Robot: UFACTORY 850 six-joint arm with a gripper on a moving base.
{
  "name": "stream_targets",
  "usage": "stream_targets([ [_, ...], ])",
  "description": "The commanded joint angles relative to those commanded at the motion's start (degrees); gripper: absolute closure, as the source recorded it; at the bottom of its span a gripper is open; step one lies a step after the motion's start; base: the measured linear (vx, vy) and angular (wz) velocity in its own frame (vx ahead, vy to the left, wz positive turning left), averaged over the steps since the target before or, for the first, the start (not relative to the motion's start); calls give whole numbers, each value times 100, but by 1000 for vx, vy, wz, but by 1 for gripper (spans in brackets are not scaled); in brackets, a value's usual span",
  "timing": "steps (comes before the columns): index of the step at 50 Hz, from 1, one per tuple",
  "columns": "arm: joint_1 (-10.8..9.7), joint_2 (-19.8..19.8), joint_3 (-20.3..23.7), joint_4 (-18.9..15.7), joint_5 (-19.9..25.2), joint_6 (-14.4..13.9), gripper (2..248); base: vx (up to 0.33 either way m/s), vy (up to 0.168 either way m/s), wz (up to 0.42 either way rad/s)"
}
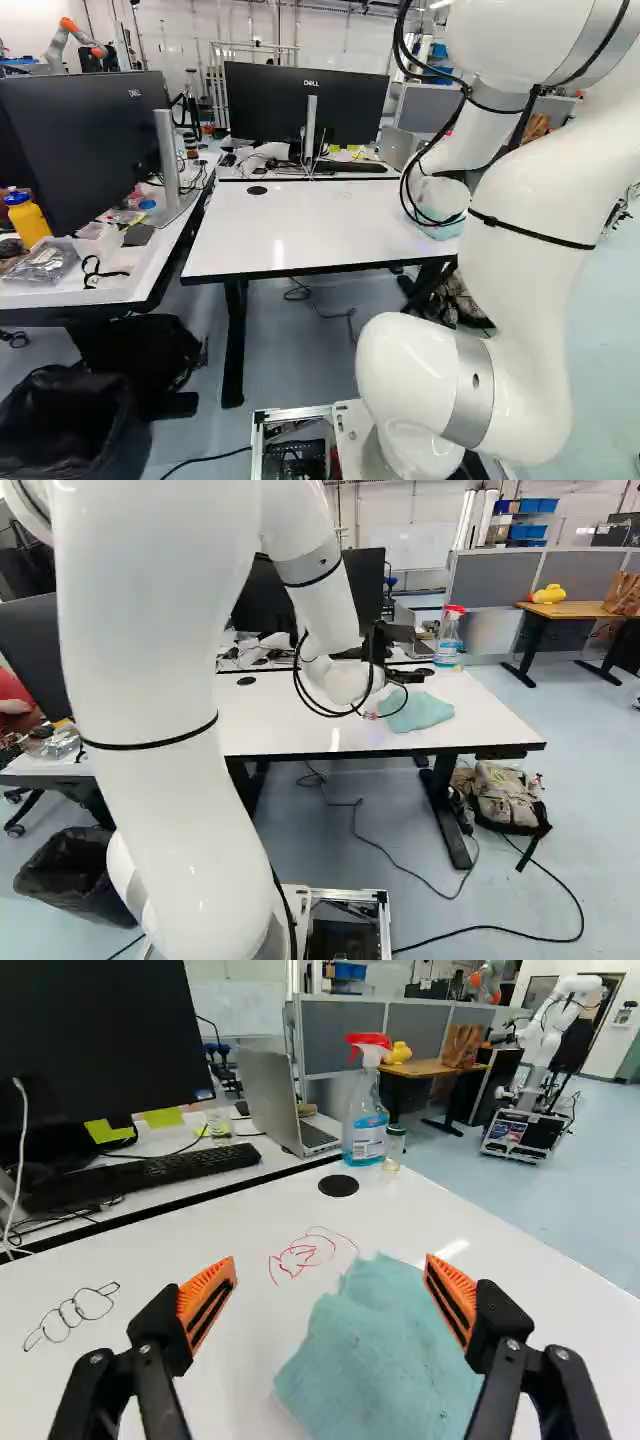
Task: Clean the table with the green towel
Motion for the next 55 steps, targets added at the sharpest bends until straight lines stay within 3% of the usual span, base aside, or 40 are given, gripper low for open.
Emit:
stream_targets([
  [23,-307,-288,-340,0,-719,0,3,0,0,0],
  [55,-366,-345,-408,0,-1740,0,3,0,0,0],
])
